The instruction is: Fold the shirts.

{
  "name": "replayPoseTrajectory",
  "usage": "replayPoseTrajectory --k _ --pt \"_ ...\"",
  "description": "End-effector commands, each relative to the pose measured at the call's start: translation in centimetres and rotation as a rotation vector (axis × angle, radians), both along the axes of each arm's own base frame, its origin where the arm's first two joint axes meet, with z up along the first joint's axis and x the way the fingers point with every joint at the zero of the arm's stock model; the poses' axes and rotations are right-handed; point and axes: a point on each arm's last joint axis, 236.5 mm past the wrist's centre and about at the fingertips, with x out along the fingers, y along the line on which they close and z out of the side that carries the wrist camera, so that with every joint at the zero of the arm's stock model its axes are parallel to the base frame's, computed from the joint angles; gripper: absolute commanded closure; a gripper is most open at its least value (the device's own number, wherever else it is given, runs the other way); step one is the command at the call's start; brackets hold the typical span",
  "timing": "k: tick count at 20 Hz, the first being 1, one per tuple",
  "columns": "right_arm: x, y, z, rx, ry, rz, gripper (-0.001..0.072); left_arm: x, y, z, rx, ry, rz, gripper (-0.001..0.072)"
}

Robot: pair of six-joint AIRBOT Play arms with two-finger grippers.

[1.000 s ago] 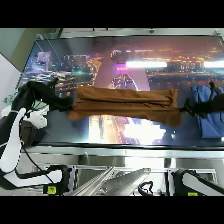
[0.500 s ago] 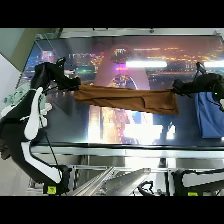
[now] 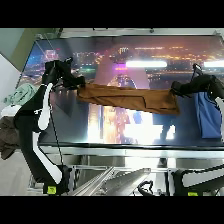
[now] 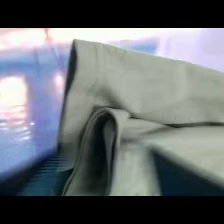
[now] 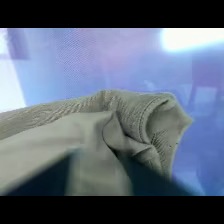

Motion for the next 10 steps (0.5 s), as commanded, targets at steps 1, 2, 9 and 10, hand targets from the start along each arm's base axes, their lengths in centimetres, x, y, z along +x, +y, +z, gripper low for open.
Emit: replayPoseTrajectory --k 1,2,9,10 --pt "-1.3 0.2 0.6 0.009 0.055 0.046 0.014 0.1 -1.9 1.5 -0.012 -0.004 -0.039 0.0003" --pt "-1.7 -0.3 1.1 0.003 0.078 0.059 0.0072 0.1 -2.2 2.3 -0.012 -0.002 -0.051 0.0003" --pt "-4.2 -2.2 0.2 0.239 0.177 0.07 0.006 -1.6 -0.6 9.1 -0.014 -0.038 -0.044 0.0003" --pt "-4.4 -1.8 -0.8 0.27 0.192 0.084 0.006 -2.0 -0.5 9.6 -0.015 -0.045 -0.04 0.0003"
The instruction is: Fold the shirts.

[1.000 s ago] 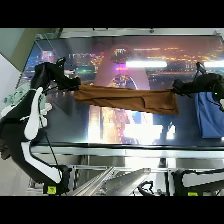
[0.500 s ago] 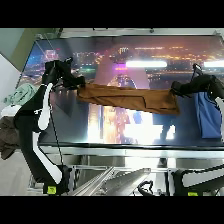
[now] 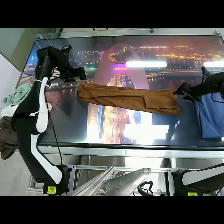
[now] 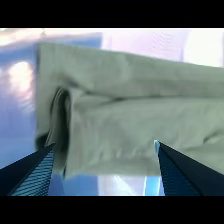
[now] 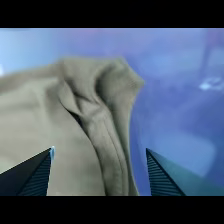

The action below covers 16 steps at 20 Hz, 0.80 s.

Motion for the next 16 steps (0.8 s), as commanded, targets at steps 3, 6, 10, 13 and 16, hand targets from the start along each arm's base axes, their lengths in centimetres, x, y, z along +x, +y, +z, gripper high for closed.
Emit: replayPoseTrajectory --k 3,6,10,13,16 --pt "-1.4 1.7 -3.2 0.171 0.075 0.057 0.0061 -2.1 1.0 3.8 -0.005 -0.039 0.019 0.0004" --pt "-1.1 2.6 -4.1 0.221 0.068 0.062 0.0072 -2.3 -0.1 5.9 -0.028 -0.074 0.002 0.0004" --pt "-0.7 4.4 -4.7 0.257 0.047 0.107 0.0471 -1.0 -5.6 8.1 -0.187 -0.159 -0.033 0.0512" --pt "0.2 4.8 -3.8 0.252 0.02 0.124 0.0685 -0.5 -10.4 8.4 -0.218 -0.22 -0.093 0.0694" --pt "1.2 4.5 0.9 0.244 -0.044 0.157 0.0686 -1.8 -17.0 4.6 -0.222 -0.173 -0.196 0.0694"
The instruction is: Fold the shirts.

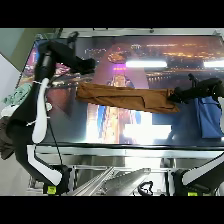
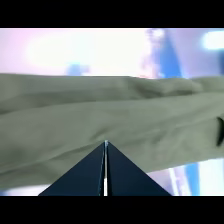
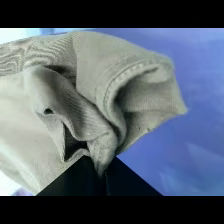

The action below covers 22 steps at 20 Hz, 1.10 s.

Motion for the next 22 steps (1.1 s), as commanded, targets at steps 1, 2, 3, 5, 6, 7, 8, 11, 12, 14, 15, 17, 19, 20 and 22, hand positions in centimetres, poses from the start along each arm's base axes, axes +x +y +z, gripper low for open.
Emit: replayPoseTrajectory --k 1,2,3,5,6,7,8,11,12,14,15,17,19,20,22 --pt "1.3 0.3 6.2 0.02 -0.094 0.034 0.0686 -1.2 -7.9 -4.0 -0.019 0.018 -0.111 0.0694" --pt "1.7 0.2 9.0 0.013 -0.132 0.035 0.0687 -2.0 -10.6 -6.3 -0.013 0.036 -0.15 0.0694" --pt "2.0 0.2 12.0 0.001 -0.179 0.044 0.0686 -2.6 -13.1 -8.4 -0.012 0.041 -0.18 0.0694" --pt "2.2 0.6 17.1 -0.018 -0.257 0.065 0.0687 -3.9 -18.4 -12.4 -0.025 0.024 -0.232 0.0694" --pt "2.0 1.0 19.1 -0.019 -0.275 0.071 0.0687 -4.7 -20.7 -13.8 -0.041 0.02 -0.251 0.0694" --pt "1.7 1.4 20.9 -0.025 -0.298 0.087 0.0687 -5.7 -22.8 -15.2 -0.056 0.029 -0.272 0.0694" --pt "1.3 1.9 22.5 -0.026 -0.311 0.097 0.0687 -6.5 -24.3 -16.2 -0.06 0.038 -0.293 0.0694" --pt "0.2 3.7 25.7 -0.03 -0.339 0.143 0.0687 -7.6 -27.0 -18.1 -0.061 0.041 -0.337 0.0694" --pt "-0.1 4.4 26.3 -0.032 -0.352 0.16 0.0687 -7.4 -27.2 -18.4 -0.065 0.032 -0.331 0.0694" --pt "-0.3 5.5 26.6 -0.03 -0.359 0.183 0.0686 -7.2 -27.0 -18.9 -0.086 0.033 -0.302 0.0694" --pt "-0.4 5.9 26.6 -0.029 -0.358 0.192 0.0687 -7.1 -26.9 -18.8 -0.105 0.049 -0.288 0.0694" --pt "-0.4 6.7 26.6 -0.026 -0.361 0.207 0.0686 -7.0 -26.9 -17.1 -0.158 0.075 -0.27 0.0694" --pt "-0.5 7.2 26.6 -0.021 -0.355 0.211 0.0687 -5.9 -25.8 -12.1 -0.196 0.038 -0.262 0.0695" --pt "-0.5 7.4 26.6 -0.018 -0.348 0.207 0.0687 -5.4 -24.6 -8.7 -0.206 -0.002 -0.278 0.0694" --pt "-0.7 8.2 26.7 -0.01 -0.343 0.218 0.0687 -5.1 -20.5 -0.2 -0.214 -0.083 -0.31 0.0694"
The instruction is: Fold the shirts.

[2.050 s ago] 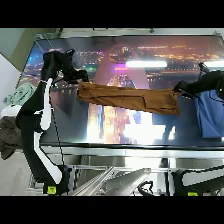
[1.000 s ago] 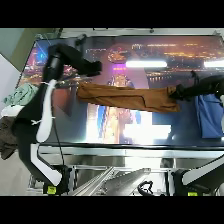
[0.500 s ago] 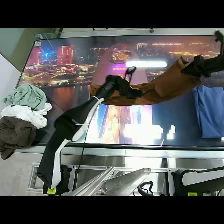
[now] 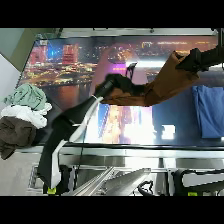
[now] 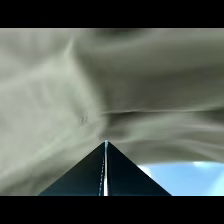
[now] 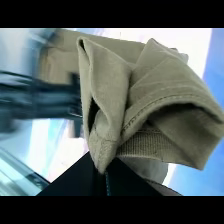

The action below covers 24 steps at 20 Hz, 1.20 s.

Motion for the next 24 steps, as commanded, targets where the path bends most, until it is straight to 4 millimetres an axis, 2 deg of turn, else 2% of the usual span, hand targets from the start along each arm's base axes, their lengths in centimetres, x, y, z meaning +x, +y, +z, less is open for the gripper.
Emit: replayPoseTrajectory --k 1,2,4,5,7,8,9,11,12,13,14,15,16,17,19,21,22,23,24 --pt "-0.2 1.8 0.2 0.009 0.011 0.019 0.0686 -0.4 6.7 13.1 -0.038 -0.11 -0.034 0.0694" --pt "0.0 3.1 0.3 0.013 -0.003 0.031 0.0687 -0.9 9.9 18.0 -0.053 -0.163 -0.011 0.0694" --pt "0.6 7.4 0.7 0.028 -0.05 0.065 0.0687 -2.3 16.7 27.3 -0.076 -0.314 0.058 0.0694" --pt "1.1 10.4 0.9 0.045 -0.077 0.075 0.0686 -3.3 20.3 32.1 -0.092 -0.416 0.117 0.0694" --pt "2.2 17.4 0.4 0.091 -0.131 0.09 0.0686 -5.9 26.4 39.1 -0.095 -0.587 0.239 0.0694" --pt "2.4 21.1 -0.4 0.117 -0.138 0.095 0.0686 -7.5 29.0 41.6 -0.084 -0.651 0.285 0.0694" --pt "2.2 25.4 -1.8 0.142 -0.139 0.103 0.0686 -8.9 30.9 43.1 -0.062 -0.699 0.314 0.0694" --pt "2.3 33.2 -5.9 0.17 -0.169 0.094 0.0678 -11.1 33.8 44.5 -0.021 -0.75 0.371 0.0694" --pt "2.6 36.4 -8.4 0.18 -0.194 0.071 0.0483 -11.7 34.9 44.4 0.002 -0.763 0.394 0.0694" --pt "2.9 39.0 -11.2 0.184 -0.215 0.043 0.0089 -12.1 35.8 43.9 0.014 -0.757 0.42 0.0694" --pt "3.1 40.0 -13.2 0.182 -0.219 0.022 0.0053 -12.3 36.6 43.2 0.027 -0.746 0.442 0.0694" --pt "3.5 39.8 -14.2 0.187 -0.182 -0.01 0.0052 -12.4 37.3 42.3 0.037 -0.732 0.461 0.0694" --pt "4.2 38.5 -14.0 0.185 -0.162 -0.025 0.0052 -12.4 37.8 41.3 0.049 -0.719 0.472 0.0694" --pt "5.3 36.1 -12.9 0.178 -0.155 -0.034 0.0053 -12.4 38.2 40.5 0.054 -0.704 0.487 0.0694" --pt "7.3 29.3 -10.0 0.118 -0.155 -0.048 0.0053 -12.3 38.6 38.9 0.068 -0.684 0.491 0.0694" --pt "8.4 20.7 -8.0 0.017 -0.138 -0.079 0.0051 -12.1 38.6 37.7 0.07 -0.667 0.487 0.0694" --pt "8.5 16.1 -8.0 -0.039 -0.095 -0.118 0.0043 -12.0 38.4 37.4 0.068 -0.659 0.48 0.0694" --pt "8.4 12.4 -8.8 -0.077 -0.027 -0.166 0.0007 -12.0 38.0 37.3 0.066 -0.656 0.467 0.0694" --pt "8.1 9.5 -10.1 -0.097 0.046 -0.201 0.0007 -12.0 37.6 37.3 0.061 -0.659 0.455 0.0694"
